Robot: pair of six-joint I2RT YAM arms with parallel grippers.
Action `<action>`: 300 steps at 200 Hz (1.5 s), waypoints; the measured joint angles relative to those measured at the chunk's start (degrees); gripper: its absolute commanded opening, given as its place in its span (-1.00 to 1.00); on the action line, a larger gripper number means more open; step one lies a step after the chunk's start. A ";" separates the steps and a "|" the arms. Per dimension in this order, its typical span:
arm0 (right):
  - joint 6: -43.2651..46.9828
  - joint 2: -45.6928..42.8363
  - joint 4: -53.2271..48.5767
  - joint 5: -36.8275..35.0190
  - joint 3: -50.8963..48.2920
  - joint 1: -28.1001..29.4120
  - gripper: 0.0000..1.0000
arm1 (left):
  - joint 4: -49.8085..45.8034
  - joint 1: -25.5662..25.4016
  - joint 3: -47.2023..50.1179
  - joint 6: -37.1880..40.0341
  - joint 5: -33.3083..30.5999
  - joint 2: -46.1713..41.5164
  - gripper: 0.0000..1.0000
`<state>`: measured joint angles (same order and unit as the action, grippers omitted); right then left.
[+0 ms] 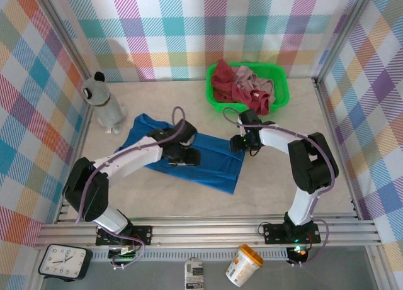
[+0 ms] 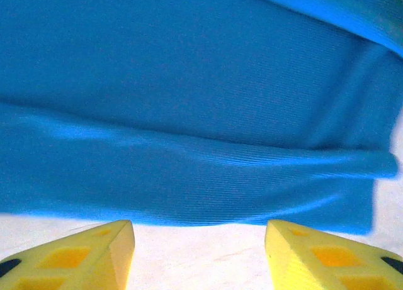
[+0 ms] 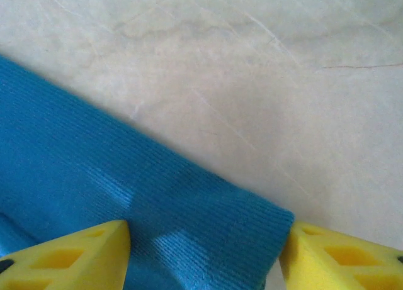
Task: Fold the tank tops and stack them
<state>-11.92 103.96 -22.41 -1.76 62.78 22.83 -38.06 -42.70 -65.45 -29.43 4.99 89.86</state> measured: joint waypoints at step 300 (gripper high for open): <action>5.07 -8.26 -7.82 7.58 -5.62 -7.26 -0.86 | -7.72 -23.28 -31.30 18.16 -1.33 32.26 -1.00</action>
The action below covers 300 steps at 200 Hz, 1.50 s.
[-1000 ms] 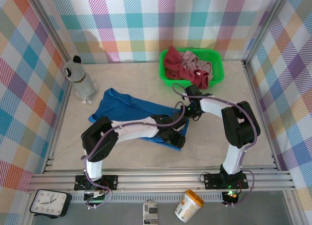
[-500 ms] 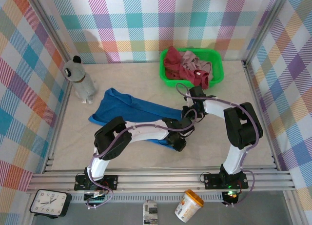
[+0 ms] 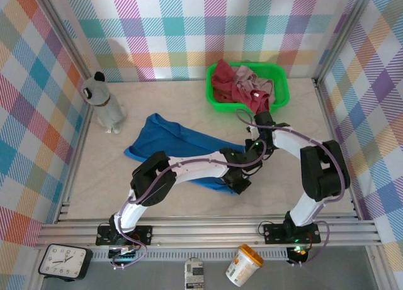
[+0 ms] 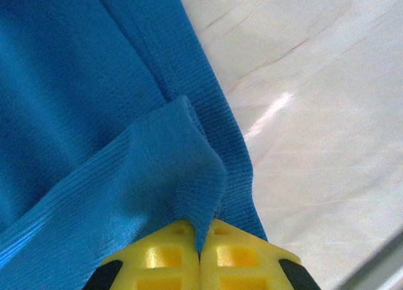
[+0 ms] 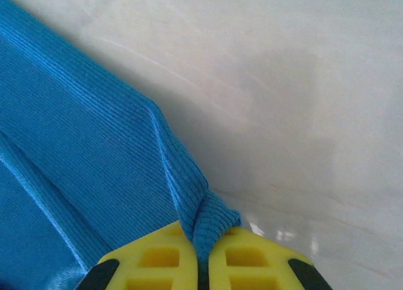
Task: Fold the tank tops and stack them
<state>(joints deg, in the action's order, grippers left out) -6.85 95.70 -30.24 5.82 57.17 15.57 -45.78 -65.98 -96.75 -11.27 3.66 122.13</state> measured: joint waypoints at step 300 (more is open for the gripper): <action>-14.95 19.58 -10.16 13.27 37.31 14.86 -0.78 | -3.02 31.61 22.23 -5.68 22.03 -24.11 -1.00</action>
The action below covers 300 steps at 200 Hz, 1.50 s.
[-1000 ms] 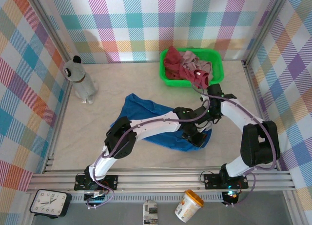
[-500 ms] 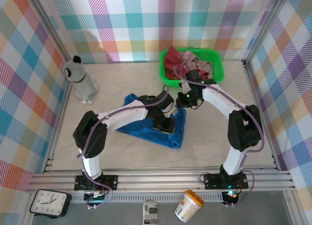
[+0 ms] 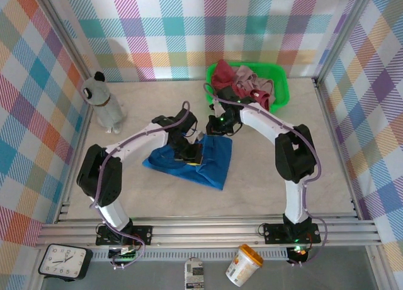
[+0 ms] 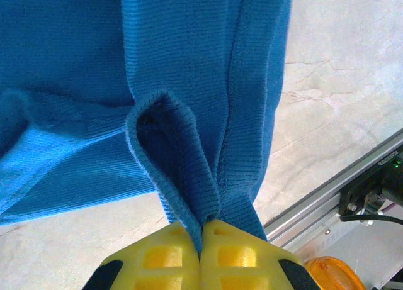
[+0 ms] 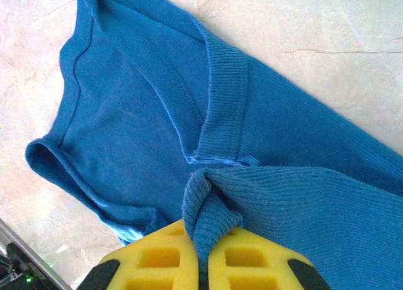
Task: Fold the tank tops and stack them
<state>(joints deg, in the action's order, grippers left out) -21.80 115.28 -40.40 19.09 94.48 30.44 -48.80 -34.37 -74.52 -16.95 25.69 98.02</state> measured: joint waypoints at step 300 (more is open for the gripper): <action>-1.84 -0.50 -10.34 -6.45 2.93 -3.82 -0.67 | 7.37 -0.31 4.20 -7.76 5.03 1.27 -0.91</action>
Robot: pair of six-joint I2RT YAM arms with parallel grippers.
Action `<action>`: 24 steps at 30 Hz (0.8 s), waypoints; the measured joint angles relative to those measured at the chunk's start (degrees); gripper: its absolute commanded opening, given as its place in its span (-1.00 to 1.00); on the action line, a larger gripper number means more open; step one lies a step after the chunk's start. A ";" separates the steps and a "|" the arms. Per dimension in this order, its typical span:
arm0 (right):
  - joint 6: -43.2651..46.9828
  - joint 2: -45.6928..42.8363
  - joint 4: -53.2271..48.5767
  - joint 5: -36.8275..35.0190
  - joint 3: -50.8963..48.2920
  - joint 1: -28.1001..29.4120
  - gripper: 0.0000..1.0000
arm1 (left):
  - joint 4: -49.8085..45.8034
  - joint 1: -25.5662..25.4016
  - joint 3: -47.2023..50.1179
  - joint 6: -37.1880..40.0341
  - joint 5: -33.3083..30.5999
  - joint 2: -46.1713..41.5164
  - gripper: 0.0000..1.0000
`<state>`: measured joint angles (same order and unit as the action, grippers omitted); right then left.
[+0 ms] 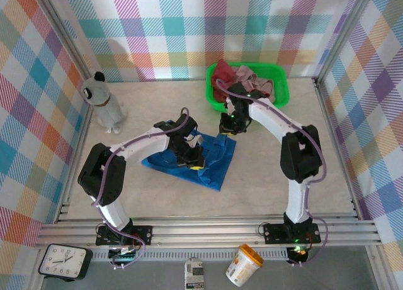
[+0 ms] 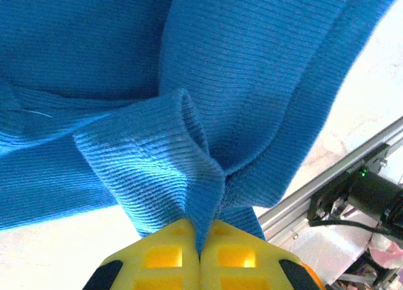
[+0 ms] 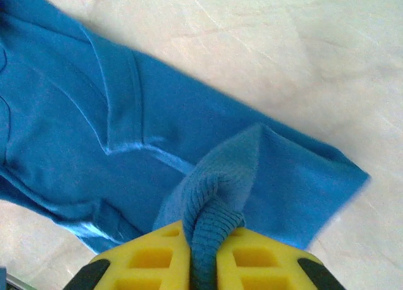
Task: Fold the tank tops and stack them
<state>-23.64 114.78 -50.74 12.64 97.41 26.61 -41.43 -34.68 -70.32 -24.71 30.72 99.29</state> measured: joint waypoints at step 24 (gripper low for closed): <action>-12.48 13.68 11.89 14.56 7.34 2.71 -0.16 | -6.08 5.64 3.02 0.39 -18.73 1.46 -0.27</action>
<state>-36.12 128.46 -38.85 27.20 104.75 29.32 -47.51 -29.04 -67.31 -24.32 11.99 100.75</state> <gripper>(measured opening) 0.381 0.306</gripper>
